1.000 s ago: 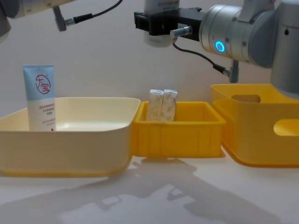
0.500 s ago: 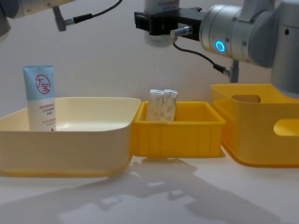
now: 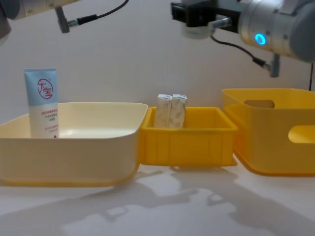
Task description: Bimanual collaborative sorting of washing and personal care products
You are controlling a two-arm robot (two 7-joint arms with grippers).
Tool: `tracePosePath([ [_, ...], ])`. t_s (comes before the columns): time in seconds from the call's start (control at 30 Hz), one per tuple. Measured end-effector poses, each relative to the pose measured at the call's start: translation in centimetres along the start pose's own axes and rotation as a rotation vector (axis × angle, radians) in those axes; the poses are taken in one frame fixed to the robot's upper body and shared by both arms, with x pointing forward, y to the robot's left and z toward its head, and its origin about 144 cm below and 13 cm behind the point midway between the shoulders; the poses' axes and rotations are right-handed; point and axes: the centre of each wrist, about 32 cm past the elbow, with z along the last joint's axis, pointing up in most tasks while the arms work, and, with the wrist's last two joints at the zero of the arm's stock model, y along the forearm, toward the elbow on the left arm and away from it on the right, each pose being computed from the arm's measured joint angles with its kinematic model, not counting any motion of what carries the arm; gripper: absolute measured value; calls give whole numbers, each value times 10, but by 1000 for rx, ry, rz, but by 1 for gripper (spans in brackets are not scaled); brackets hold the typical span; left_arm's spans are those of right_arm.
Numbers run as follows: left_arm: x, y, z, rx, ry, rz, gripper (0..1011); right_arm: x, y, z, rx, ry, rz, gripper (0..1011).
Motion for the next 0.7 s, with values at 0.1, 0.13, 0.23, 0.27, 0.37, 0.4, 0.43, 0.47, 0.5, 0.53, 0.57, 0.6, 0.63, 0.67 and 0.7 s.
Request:
tracePosePath([
  [0.1,0,0,0,0,0,0,1003,8,-3,0,-10,-10,-34,604],
  [0.13,0,0,0,0,0,0,1003,10,-4,0,-12,-12,-41,604],
  [0.23,0,0,0,0,0,0,1003,17,-7,0,-26,-22,-78,604],
  [0.27,0,0,0,0,0,0,1003,21,-8,-1,-33,-26,-96,604],
  [0.37,0,0,0,0,0,0,1003,28,-10,-1,-54,-35,-136,604],
  [0.4,0,0,0,0,0,0,1003,30,-11,-2,-59,-36,-144,605],
  [0.43,0,0,0,0,0,0,1003,32,-11,-2,-65,-37,-154,605],
  [0.47,0,0,0,0,0,0,1003,34,-11,-2,-70,-39,-163,604],
  [0.5,0,0,0,0,0,0,1003,39,-12,-3,-83,-43,-184,604],
  [0.53,0,0,0,0,0,0,1003,41,-12,-3,-91,-45,-195,604],
  [0.57,0,0,0,0,0,0,1003,43,-12,-3,-99,-46,-204,604],
  [0.6,0,0,0,0,0,0,1003,47,-11,-4,-116,-48,-224,604],
  [0.63,0,0,0,0,0,0,1003,49,-11,-4,-123,-50,-233,604],
  [0.67,0,0,0,0,0,0,1003,52,-10,-4,-135,-51,-244,604],
  [0.7,0,0,0,0,0,0,1002,54,-10,-5,-145,-52,-254,605],
])
